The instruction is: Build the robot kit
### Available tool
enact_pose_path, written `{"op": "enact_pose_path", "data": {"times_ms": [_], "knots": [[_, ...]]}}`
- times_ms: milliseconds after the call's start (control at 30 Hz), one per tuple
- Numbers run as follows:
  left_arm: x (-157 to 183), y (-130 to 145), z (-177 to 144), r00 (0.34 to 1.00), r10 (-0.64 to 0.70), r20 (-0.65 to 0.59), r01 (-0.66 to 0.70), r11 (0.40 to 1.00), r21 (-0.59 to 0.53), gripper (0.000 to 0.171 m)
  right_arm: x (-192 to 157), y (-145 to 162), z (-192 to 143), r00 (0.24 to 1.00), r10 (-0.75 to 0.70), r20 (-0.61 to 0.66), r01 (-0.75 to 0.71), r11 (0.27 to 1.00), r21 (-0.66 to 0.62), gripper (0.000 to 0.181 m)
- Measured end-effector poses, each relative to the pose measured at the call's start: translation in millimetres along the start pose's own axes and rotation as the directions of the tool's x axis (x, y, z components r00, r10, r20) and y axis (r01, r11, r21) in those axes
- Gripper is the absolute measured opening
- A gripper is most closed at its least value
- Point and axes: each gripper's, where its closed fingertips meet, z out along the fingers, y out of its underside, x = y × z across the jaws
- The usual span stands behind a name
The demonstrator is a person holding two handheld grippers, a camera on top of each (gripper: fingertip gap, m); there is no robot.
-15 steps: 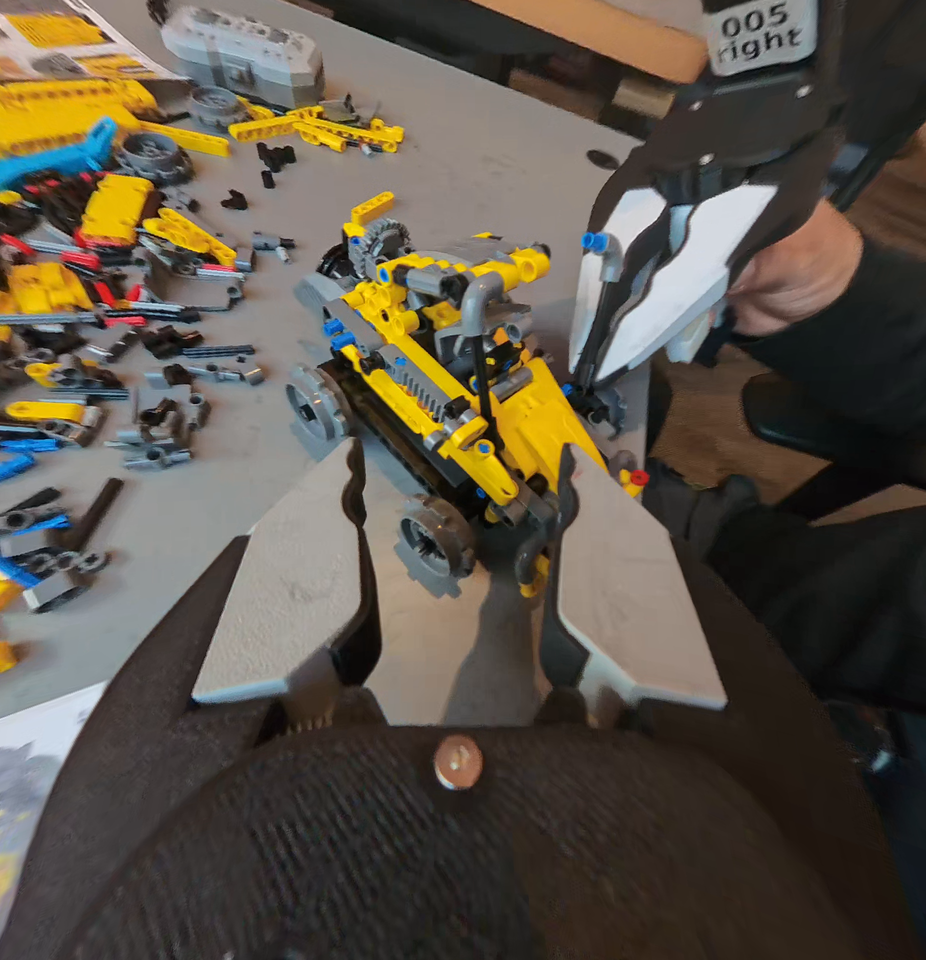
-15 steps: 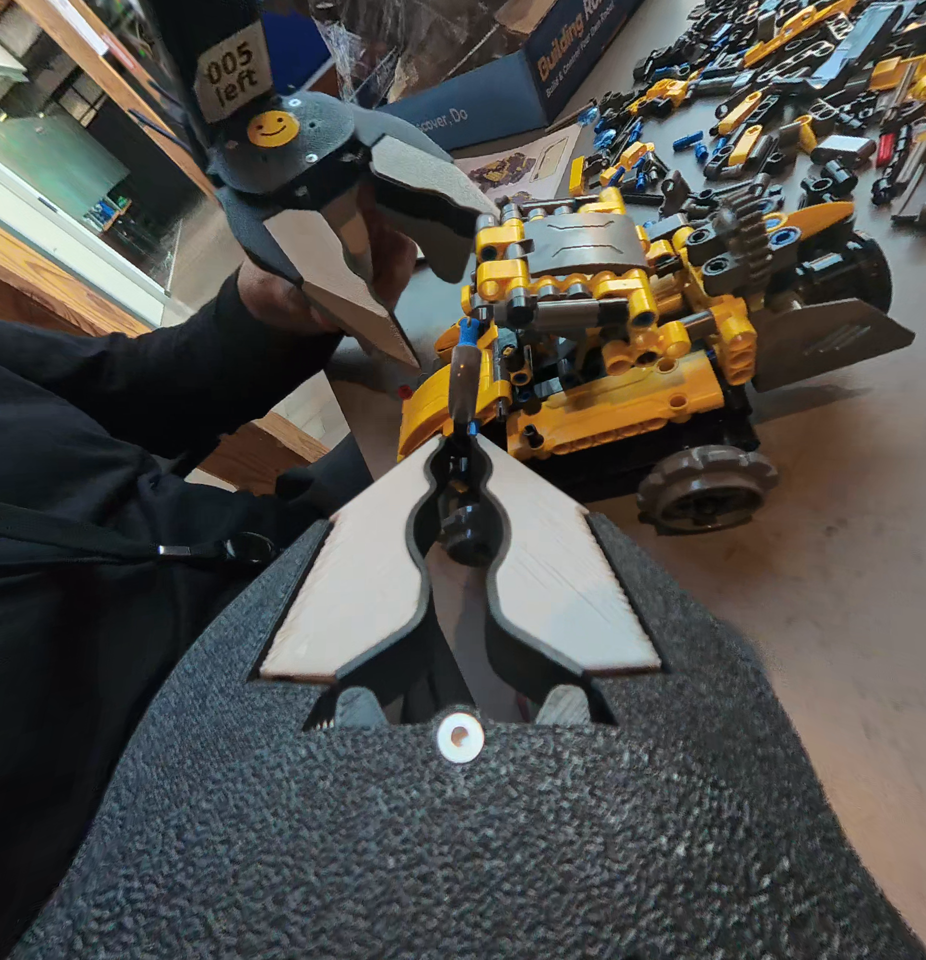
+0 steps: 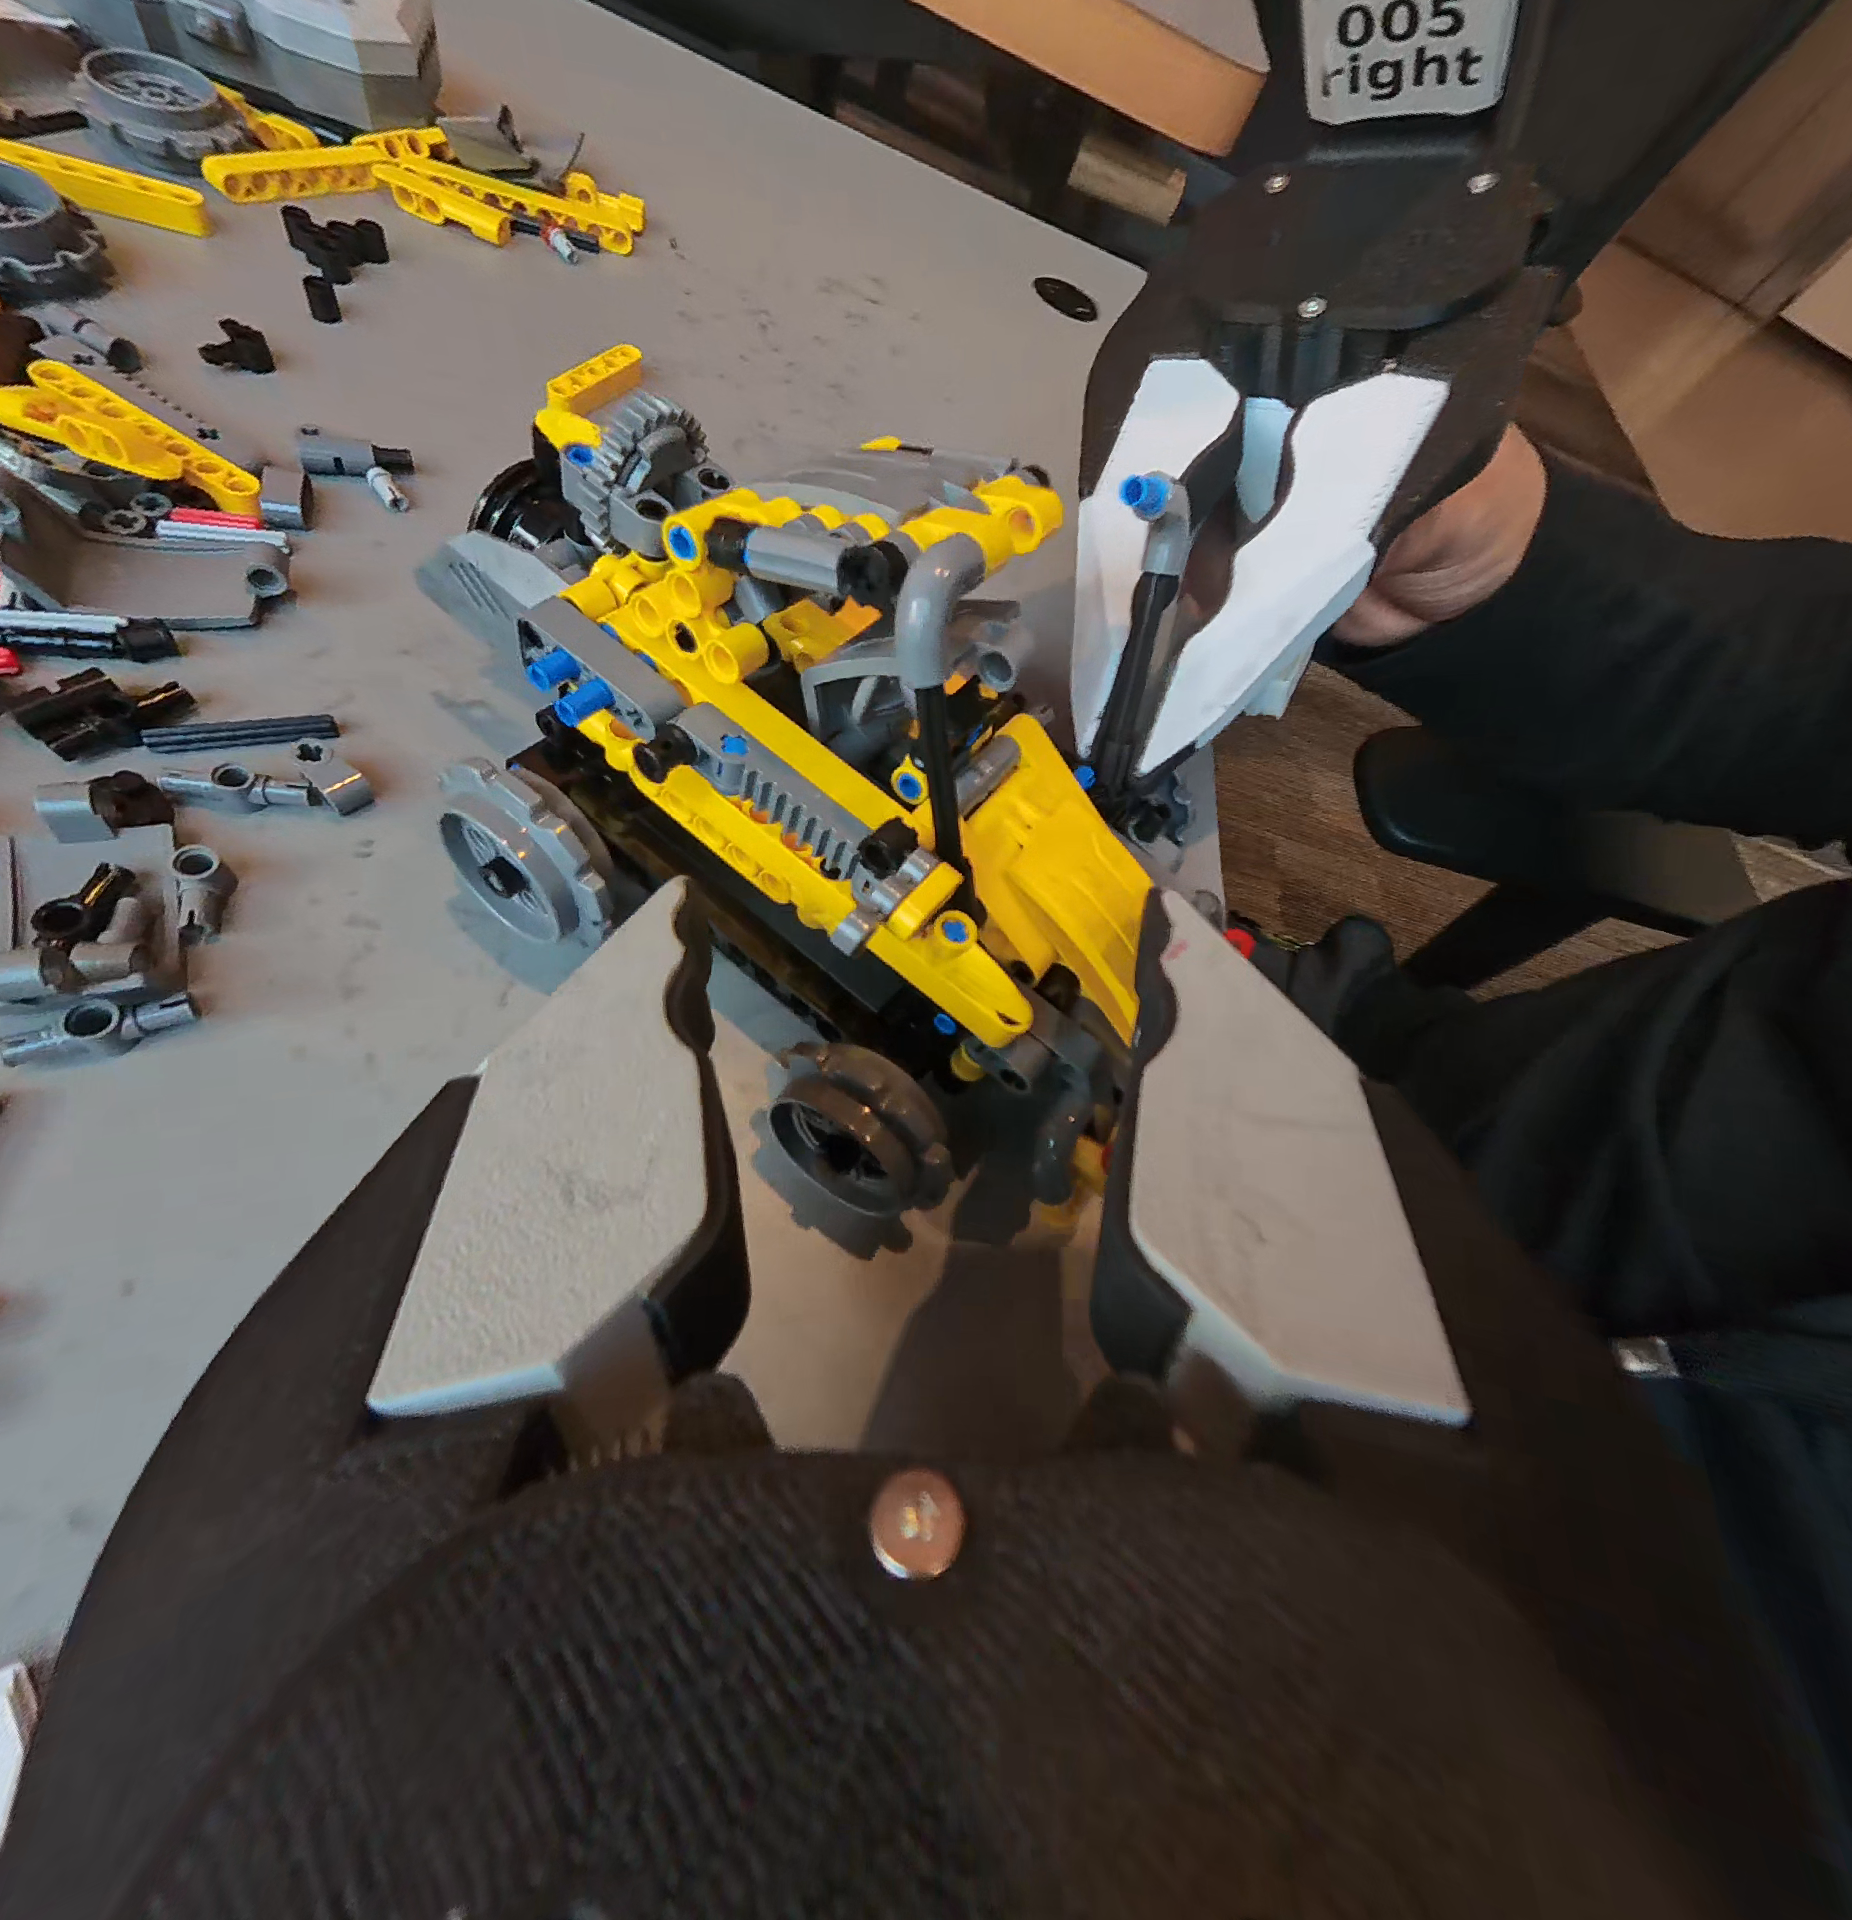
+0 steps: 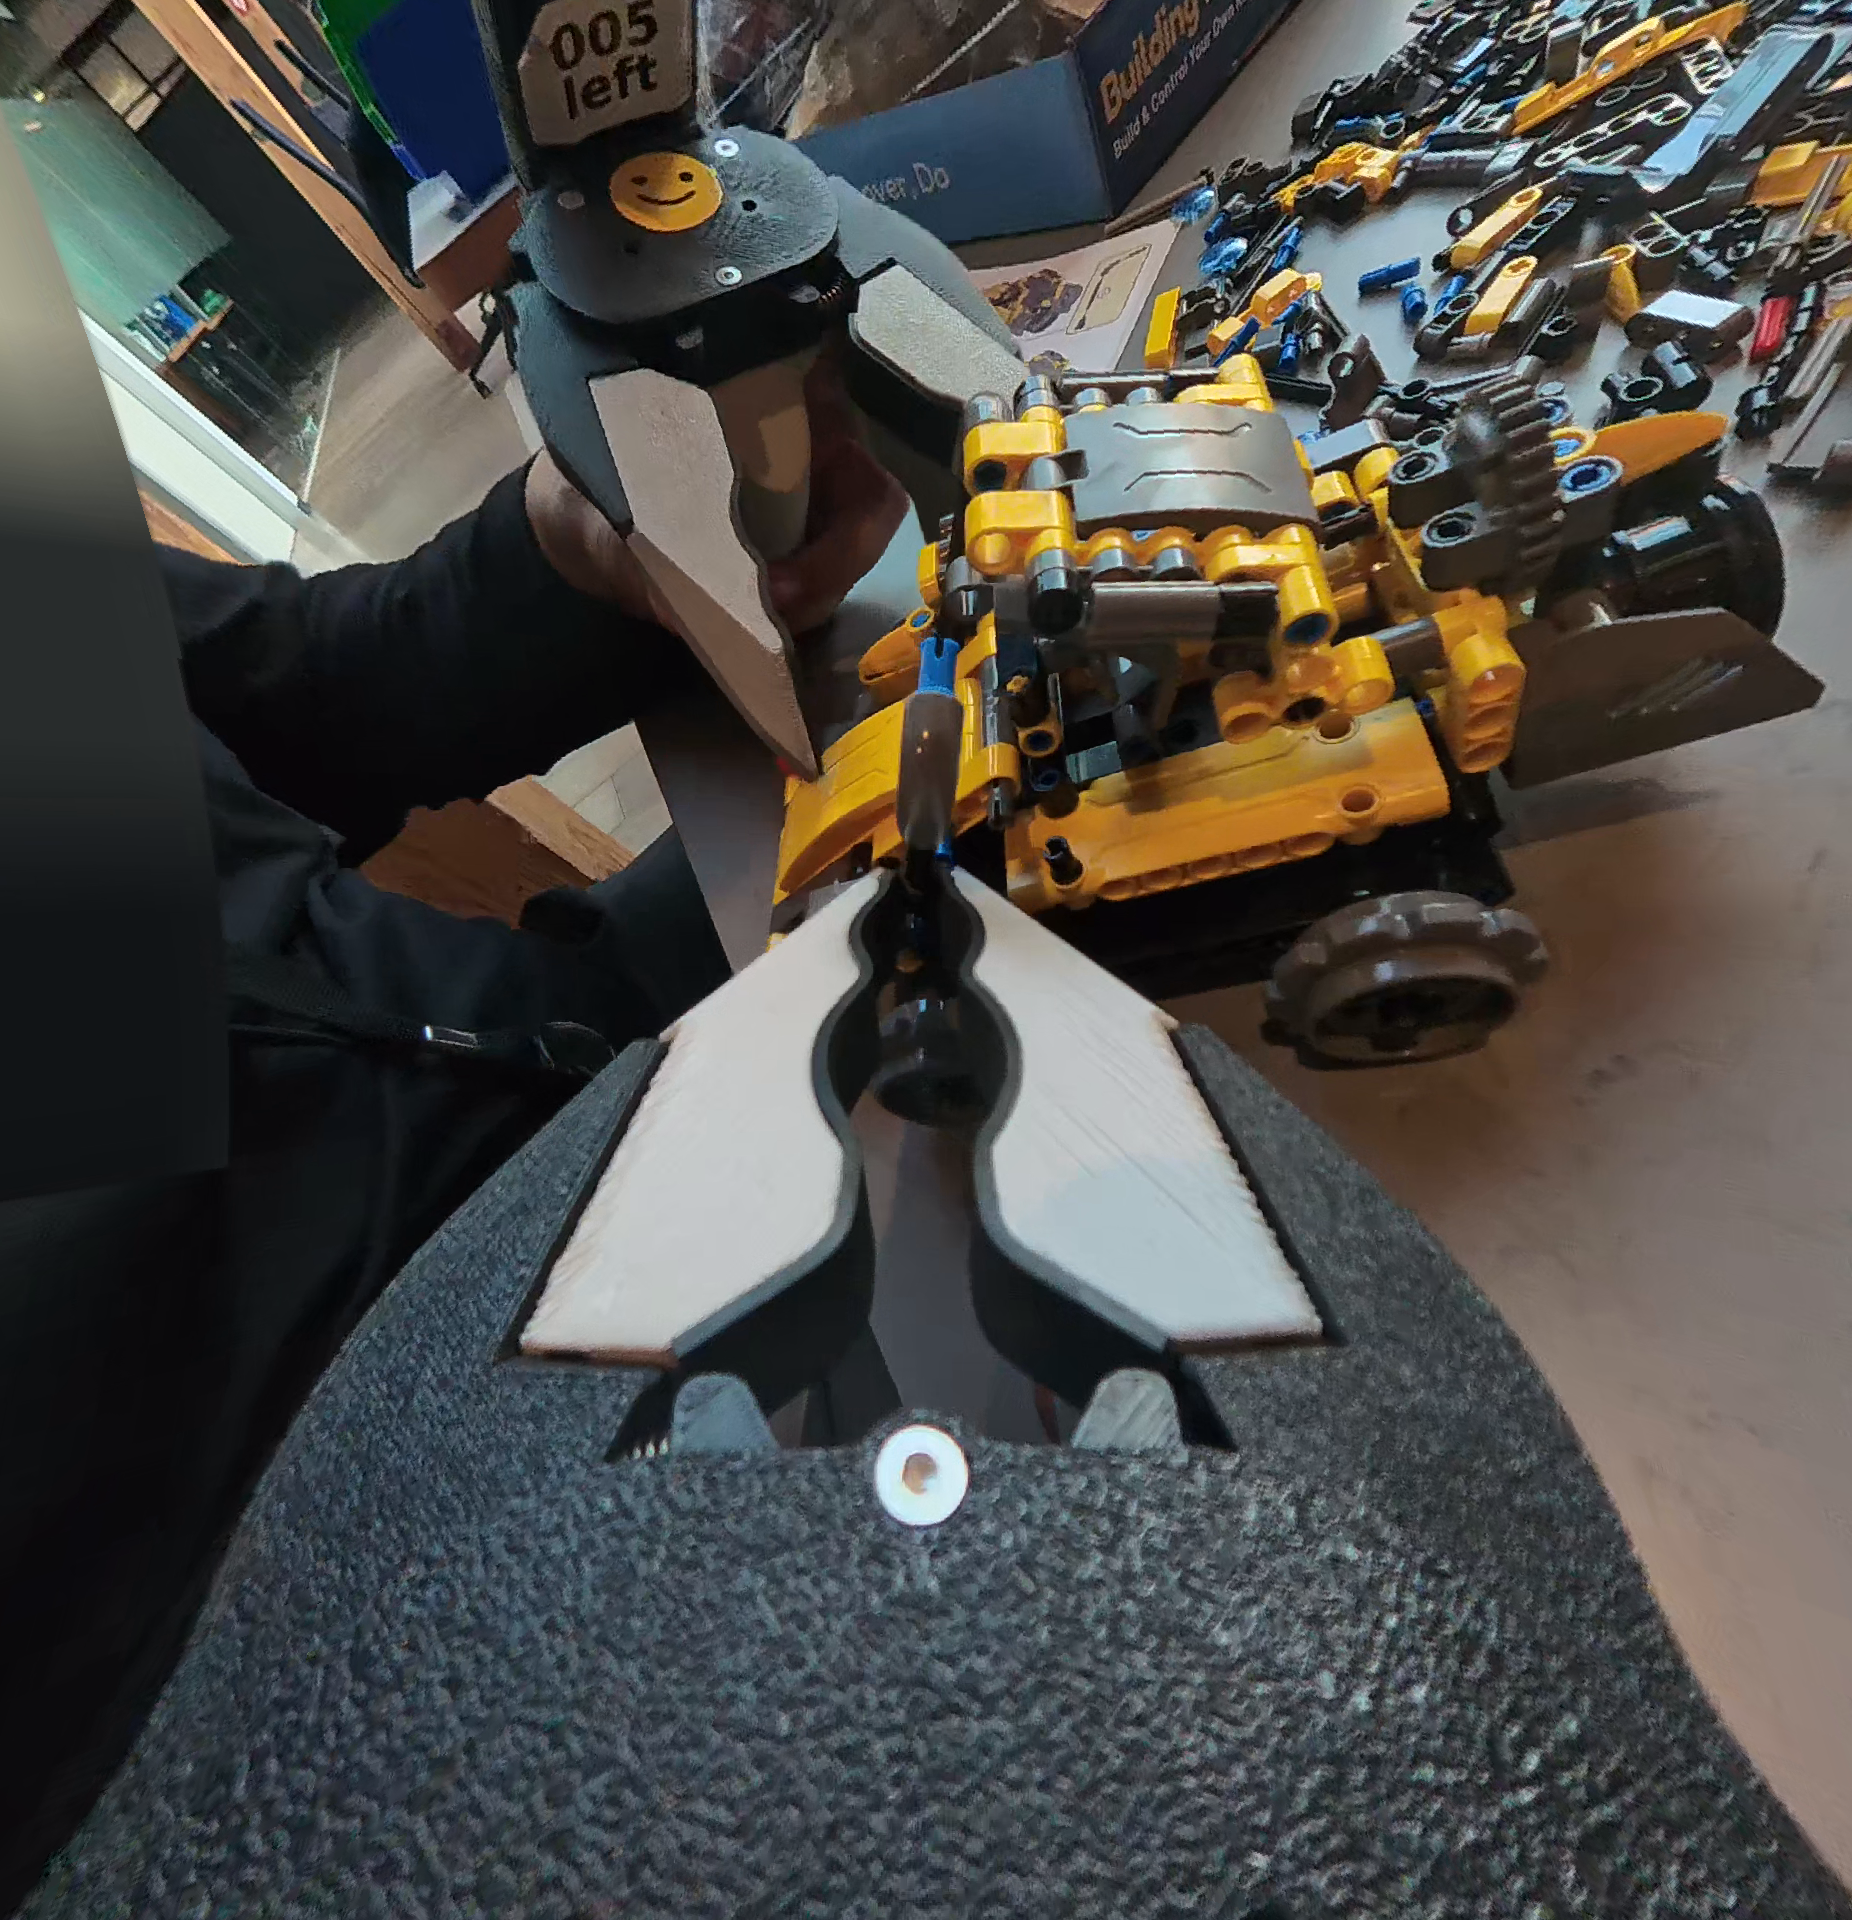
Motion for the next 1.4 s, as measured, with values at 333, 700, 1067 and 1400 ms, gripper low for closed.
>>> {"op": "enact_pose_path", "data": {"times_ms": [333, 700, 1067, 1400], "knots": [[1, 1, 8, 0.999, 0.02, -0.038, -0.022, 0.999, -0.05, 0.078, 5, -4, -1, 1.0, -0.031, -0.001, 0.031, 0.999, 0.01, 0.007], [-1, 0, 9, 0.999, 0.008, -0.033, -0.009, 1.0, -0.029, 0.075, 7, -6, 2, 0.999, -0.046, -0.024, 0.045, 0.999, -0.016, 0.007], [-2, 0, 10, 1.0, 0.004, -0.019, -0.004, 1.0, -0.024, 0.074, 7, -9, 6, 0.997, -0.049, -0.059, 0.047, 0.998, -0.033, 0.007], [-2, -1, 10, 1.0, -0.004, -0.016, 0.004, 1.0, -0.019, 0.074, 7, -9, 4, 0.998, -0.027, -0.052, 0.029, 0.999, 0.028, 0.007]]}}
